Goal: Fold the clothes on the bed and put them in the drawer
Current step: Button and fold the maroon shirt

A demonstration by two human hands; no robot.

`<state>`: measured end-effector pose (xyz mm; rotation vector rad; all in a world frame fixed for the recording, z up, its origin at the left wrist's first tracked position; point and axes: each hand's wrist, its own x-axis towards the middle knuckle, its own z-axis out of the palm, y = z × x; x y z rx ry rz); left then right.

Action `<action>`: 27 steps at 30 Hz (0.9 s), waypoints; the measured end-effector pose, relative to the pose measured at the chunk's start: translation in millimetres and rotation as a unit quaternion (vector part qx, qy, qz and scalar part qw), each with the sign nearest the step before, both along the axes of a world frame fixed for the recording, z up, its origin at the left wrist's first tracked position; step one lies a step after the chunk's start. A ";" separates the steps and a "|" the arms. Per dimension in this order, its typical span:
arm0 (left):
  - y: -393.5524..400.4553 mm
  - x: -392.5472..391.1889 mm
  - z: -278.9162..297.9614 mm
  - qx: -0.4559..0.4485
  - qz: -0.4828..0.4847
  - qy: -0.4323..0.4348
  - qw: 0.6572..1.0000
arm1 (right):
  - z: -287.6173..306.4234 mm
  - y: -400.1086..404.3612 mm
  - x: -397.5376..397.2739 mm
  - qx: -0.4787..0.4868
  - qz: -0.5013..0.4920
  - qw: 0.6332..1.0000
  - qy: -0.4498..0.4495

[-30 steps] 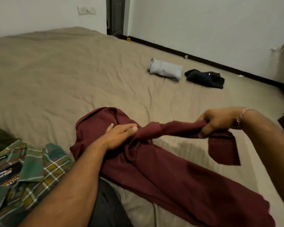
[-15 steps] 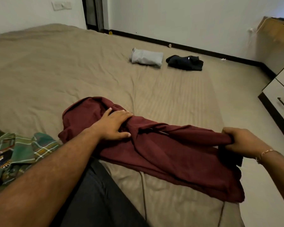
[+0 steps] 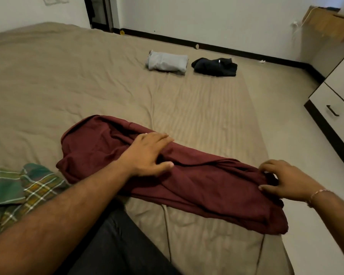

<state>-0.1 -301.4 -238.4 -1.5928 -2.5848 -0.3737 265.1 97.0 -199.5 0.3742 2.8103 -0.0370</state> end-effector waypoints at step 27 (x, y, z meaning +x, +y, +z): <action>-60.4 41.7 31.3 -0.147 0.006 0.098 0.984 | 13.7 -39.7 -8.7 -0.037 -0.012 0.992 0.122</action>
